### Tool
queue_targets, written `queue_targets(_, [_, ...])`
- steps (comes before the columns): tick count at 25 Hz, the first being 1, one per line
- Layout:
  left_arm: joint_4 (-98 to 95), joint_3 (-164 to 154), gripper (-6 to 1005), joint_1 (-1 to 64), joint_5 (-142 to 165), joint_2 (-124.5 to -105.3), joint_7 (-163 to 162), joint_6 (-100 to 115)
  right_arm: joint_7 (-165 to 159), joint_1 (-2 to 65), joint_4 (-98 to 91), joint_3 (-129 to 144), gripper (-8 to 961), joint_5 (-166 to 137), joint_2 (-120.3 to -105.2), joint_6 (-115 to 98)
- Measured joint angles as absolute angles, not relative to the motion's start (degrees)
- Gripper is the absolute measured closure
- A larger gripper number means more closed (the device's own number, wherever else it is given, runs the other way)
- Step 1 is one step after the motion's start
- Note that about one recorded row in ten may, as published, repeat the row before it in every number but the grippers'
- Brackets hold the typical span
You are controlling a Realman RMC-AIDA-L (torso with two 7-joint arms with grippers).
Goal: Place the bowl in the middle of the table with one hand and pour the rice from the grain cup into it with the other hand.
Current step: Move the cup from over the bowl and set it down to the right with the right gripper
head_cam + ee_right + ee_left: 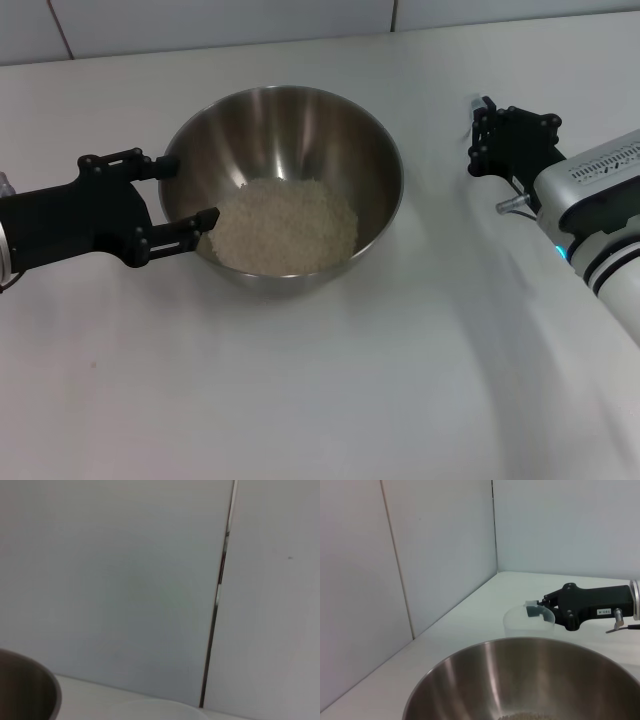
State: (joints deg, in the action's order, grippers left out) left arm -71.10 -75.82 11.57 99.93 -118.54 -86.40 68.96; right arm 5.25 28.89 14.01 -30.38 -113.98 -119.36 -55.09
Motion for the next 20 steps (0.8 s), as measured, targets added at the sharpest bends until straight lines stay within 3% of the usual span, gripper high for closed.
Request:
queue_targets(9, [-71.0, -75.8, 271, 11.9, 99.9, -118.57, -86.4, 68.9, 5.1, 27.7, 13.9, -30.1, 892, -117.3, -119.53, -53.2])
queue_targets(15, [-70.8, -75.8, 271, 12.1, 99.9, -118.56, -86.9, 68.9, 5.0, 23.5, 15.7, -30.2, 684, -117.6, -119.49, -54.4])
queue_targets(20, [-70.1, -75.8, 271, 12.2, 99.9, -118.56, -86.9, 69.0, 4.6, 16.4, 17.7, -30.5, 590, -117.6, -119.31, -62.7])
